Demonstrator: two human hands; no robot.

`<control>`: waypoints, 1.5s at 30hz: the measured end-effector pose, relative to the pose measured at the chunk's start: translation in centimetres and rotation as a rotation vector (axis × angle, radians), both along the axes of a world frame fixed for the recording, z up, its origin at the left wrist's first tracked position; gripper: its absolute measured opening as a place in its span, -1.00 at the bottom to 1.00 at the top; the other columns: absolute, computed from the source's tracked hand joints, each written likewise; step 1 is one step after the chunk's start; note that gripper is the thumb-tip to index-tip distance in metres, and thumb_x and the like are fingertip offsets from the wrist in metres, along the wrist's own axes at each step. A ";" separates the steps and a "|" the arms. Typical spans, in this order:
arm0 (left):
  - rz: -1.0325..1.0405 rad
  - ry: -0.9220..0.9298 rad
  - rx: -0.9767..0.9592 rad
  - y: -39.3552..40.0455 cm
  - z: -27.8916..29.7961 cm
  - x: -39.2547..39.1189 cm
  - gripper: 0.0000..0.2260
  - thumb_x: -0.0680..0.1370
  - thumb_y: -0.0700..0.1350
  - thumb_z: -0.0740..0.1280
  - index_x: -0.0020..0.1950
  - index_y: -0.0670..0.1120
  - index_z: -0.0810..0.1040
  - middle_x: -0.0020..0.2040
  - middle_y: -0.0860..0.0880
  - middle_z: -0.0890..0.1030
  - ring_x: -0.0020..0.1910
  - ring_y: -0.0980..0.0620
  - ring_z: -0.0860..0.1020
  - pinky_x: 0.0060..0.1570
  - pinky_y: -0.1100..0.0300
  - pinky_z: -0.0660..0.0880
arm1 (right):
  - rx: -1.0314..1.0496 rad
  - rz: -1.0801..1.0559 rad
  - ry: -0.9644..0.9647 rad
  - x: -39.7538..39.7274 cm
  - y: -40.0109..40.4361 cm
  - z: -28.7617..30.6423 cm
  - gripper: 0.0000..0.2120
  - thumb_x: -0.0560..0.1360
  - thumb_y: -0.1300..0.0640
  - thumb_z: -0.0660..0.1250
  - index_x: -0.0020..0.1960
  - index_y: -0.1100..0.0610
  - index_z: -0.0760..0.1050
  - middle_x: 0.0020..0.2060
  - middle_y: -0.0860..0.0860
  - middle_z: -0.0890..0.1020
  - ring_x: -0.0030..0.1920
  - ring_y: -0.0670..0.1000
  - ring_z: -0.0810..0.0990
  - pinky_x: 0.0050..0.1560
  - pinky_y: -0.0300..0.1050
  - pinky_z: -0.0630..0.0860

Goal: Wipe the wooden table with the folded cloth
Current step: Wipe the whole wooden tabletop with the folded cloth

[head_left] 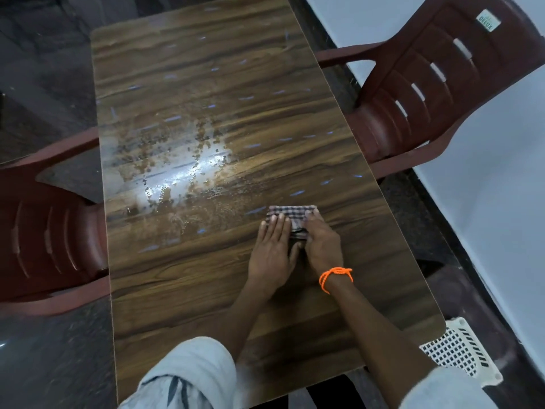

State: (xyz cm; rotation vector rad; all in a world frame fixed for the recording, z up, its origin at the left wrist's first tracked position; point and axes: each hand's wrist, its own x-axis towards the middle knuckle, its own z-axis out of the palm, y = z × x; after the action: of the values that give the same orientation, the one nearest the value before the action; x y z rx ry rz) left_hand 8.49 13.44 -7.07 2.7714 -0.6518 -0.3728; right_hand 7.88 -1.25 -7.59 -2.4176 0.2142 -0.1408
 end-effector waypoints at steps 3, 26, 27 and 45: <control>0.067 -0.009 -0.011 2.9 -0.2 -1.0 -0.41 0.71 0.14 0.07 0.64 -0.18 0.12 0.66 -0.13 0.11 0.66 -0.06 -0.02 0.62 -0.04 -0.11 | -0.006 0.112 0.016 0.0 2.8 -0.2 -0.59 0.23 0.48 0.36 0.07 0.35 0.60 0.16 0.24 0.60 0.29 0.24 0.48 0.33 0.03 0.35; 0.188 0.013 0.004 8.8 -0.2 -3.1 -0.42 0.72 0.14 0.03 0.65 -0.16 0.12 0.66 -0.11 0.12 0.66 -0.03 -0.03 0.62 -0.03 -0.15 | -0.012 0.163 -0.035 -1.0 9.2 0.2 -0.53 0.19 0.51 0.37 0.09 0.33 0.59 0.16 0.23 0.61 0.27 0.22 0.50 0.31 0.08 0.37; 0.195 0.015 -0.010 10.3 -0.2 -3.7 -0.42 0.72 0.14 0.04 0.64 -0.16 0.15 0.65 -0.11 0.14 0.65 -0.03 -0.01 0.62 -0.03 -0.13 | -0.009 0.184 -0.033 -1.3 10.4 0.2 -0.53 0.19 0.49 0.38 0.10 0.34 0.59 0.16 0.23 0.60 0.27 0.22 0.50 0.30 0.07 0.38; 0.093 -0.033 -0.069 15.8 -0.4 -1.8 -0.47 0.71 0.11 0.06 0.60 -0.16 0.28 0.61 -0.14 0.27 0.63 -0.07 0.14 0.62 -0.08 0.00 | -0.049 0.121 -0.034 -1.2 15.0 -0.1 -0.55 0.25 0.57 0.34 0.11 0.33 0.60 0.18 0.24 0.59 0.27 0.22 0.51 0.29 0.06 0.43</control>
State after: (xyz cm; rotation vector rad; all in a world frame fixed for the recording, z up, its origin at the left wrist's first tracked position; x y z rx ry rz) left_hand 6.72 29.22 -7.50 2.7358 -0.5309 -0.2801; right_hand 6.69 13.70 -7.66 -2.4667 0.0489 -0.1339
